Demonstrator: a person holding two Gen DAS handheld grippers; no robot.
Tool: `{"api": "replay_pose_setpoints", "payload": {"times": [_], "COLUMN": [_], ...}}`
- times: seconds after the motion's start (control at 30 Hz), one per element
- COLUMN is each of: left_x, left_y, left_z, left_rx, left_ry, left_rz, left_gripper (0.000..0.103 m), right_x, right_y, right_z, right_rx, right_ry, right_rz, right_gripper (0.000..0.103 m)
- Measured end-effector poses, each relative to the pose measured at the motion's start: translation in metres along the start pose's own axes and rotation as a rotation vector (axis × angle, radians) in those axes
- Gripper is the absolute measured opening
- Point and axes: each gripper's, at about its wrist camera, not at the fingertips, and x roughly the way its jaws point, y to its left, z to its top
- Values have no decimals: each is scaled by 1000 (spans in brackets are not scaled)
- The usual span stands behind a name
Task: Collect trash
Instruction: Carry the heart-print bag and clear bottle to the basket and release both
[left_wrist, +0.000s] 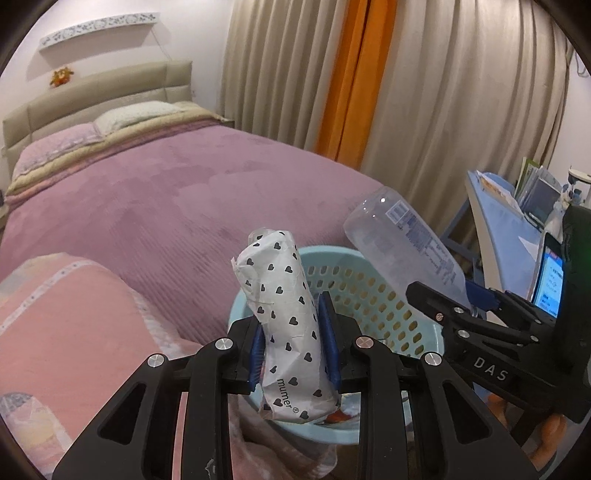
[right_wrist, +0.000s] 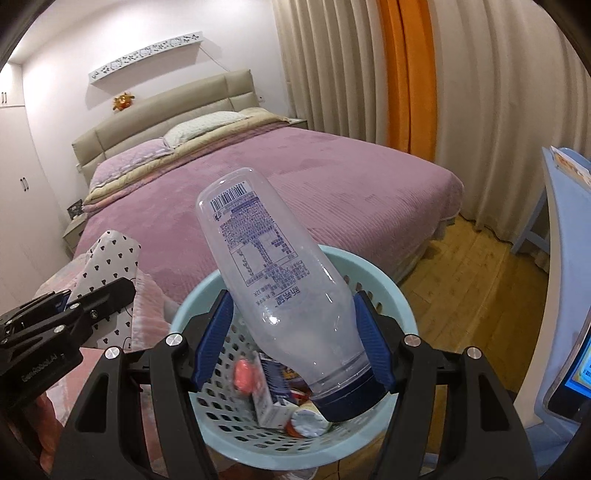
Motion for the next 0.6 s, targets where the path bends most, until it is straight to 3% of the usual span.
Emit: {"api": "replay_pose_setpoints", "payload": {"times": [0.27, 0.43, 0.6], "left_x": [28, 27, 12], "left_y": [-3, 2, 7], "left_z": [-7, -10, -15], "left_rx": [-1, -15, -17], "left_ry": [55, 47, 33], "left_rz": [-20, -19, -28], "left_gripper": [32, 70, 72], "right_x": [24, 32, 27], "right_y": [-17, -23, -19], "right_z": [-6, -10, -12], "right_rx": [49, 89, 79], "right_ry": [81, 117, 101], "right_rz": [17, 50, 73], "right_gripper": [64, 65, 65]}}
